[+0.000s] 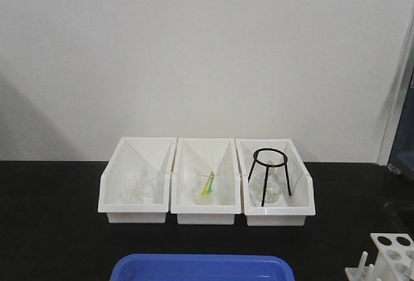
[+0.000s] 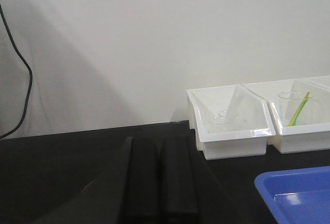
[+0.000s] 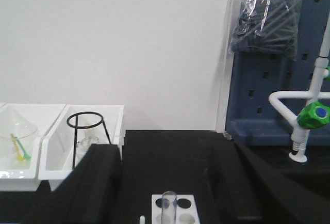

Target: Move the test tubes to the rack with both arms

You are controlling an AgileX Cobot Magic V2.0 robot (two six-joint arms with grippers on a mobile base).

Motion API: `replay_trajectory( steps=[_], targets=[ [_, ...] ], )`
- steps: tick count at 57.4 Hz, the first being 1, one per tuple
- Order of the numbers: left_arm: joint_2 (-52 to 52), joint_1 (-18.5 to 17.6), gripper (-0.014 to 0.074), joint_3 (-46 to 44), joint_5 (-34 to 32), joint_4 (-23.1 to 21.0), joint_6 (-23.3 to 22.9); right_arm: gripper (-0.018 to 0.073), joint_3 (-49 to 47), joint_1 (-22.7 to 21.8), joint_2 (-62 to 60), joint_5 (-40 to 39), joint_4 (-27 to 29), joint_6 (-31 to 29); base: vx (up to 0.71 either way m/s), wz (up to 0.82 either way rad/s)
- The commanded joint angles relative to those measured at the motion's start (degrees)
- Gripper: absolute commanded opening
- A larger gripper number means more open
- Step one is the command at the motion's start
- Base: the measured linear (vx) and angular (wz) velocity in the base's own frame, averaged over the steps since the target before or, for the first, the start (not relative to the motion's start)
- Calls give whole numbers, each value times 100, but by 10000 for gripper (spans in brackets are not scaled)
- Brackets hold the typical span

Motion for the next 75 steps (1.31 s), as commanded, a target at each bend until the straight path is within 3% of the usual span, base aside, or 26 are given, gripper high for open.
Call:
replay_trajectory(
  steps=[1, 13, 29, 75],
  targets=[
    [136, 13, -20, 160, -427, -52, -5, 298, 423, 237, -307, -673, -93, -50, 0, 0],
    [136, 13, -20, 160, -427, -52, -5, -14, 1859, 421, -1292, -772, -69, 65, 0, 0],
    [136, 13, -20, 160, -427, -52, -5, -11, 3075, 421, -2578, -900, -80, 60, 0, 0],
    [129, 13, -20, 160, -429, -52, -5, -8, 3049, 421, -2526, -626, -92, 60, 0, 0]
  ],
)
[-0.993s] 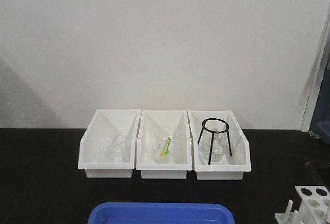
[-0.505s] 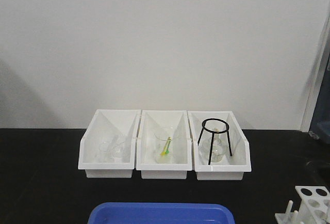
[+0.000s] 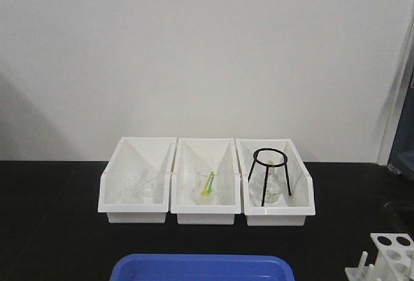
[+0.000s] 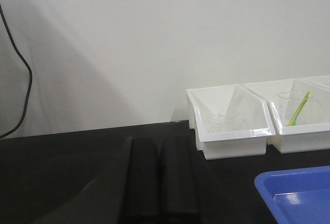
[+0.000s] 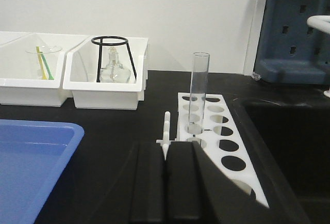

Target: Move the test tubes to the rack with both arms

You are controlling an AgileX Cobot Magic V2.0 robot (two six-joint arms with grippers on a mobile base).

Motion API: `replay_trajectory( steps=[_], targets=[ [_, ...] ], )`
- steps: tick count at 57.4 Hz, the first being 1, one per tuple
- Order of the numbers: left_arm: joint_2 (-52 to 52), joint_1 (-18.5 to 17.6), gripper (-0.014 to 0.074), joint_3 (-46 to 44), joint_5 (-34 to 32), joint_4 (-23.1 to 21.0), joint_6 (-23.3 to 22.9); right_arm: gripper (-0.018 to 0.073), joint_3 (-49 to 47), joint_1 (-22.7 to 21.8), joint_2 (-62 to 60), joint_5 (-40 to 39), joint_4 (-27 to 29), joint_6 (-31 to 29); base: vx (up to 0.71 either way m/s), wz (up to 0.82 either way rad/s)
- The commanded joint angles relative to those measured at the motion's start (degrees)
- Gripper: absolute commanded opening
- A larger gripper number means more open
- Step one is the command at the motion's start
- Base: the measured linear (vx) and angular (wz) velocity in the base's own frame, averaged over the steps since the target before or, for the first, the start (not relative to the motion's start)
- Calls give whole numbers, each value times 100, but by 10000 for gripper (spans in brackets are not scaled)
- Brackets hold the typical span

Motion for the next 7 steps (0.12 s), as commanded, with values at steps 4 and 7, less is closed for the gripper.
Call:
replay_trajectory(
  steps=[4, 7],
  targets=[
    [129, 13, -20, 160, -437, -50, -5, -8, 62, 3, -2, -429, -73, -4, 0, 0],
    [129, 13, -20, 160, -437, -50, -5, -8, 62, 3, -2, -429, -73, -4, 0, 0]
  ],
)
